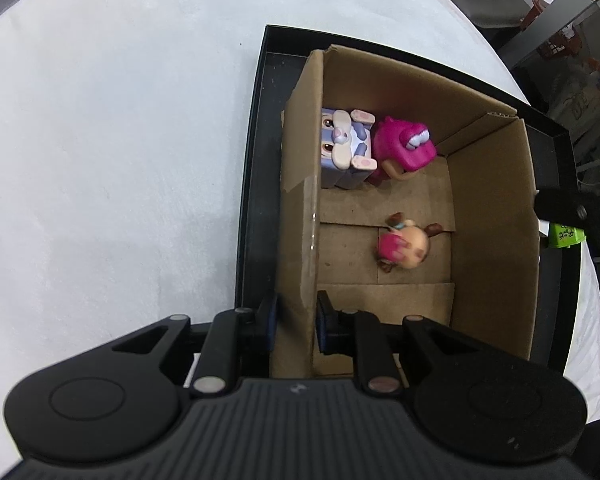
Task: Organize rigid objects
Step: 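Lower the doll head into the box and open the right gripper, then move the right gripper back over the blue-and-red figure with cup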
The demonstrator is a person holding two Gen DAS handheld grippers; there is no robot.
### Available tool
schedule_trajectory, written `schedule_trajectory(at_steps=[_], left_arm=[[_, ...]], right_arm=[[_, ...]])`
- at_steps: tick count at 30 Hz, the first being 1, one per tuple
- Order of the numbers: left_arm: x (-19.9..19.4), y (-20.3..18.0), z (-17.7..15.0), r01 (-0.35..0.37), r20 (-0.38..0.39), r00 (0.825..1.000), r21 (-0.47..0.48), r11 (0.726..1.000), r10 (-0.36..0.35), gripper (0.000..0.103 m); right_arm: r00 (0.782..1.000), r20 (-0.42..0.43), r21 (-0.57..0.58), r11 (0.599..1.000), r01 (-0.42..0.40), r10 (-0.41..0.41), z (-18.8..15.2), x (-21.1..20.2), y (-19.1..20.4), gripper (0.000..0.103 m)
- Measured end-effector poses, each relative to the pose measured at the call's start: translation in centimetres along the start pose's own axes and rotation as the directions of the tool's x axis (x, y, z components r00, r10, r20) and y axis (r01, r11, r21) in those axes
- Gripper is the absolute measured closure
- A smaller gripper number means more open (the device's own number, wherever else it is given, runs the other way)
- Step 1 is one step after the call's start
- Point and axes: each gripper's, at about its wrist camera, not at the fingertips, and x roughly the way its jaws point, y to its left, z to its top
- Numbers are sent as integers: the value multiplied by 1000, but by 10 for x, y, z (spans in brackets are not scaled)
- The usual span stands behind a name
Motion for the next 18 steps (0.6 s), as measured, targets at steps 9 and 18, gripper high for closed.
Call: schedule_trajectory(at_steps=[9,18], left_arm=[[-2,-9,0,-34,-2,999,19,999,34,85],[-1,-14,5,-58,-25,998,25,998,59,61]], right_arm=[[1000,-5,31,999,-20,20,-16,-4,-36,65],[1000,-11,67,997,-23,24,-27,4,-70,60]])
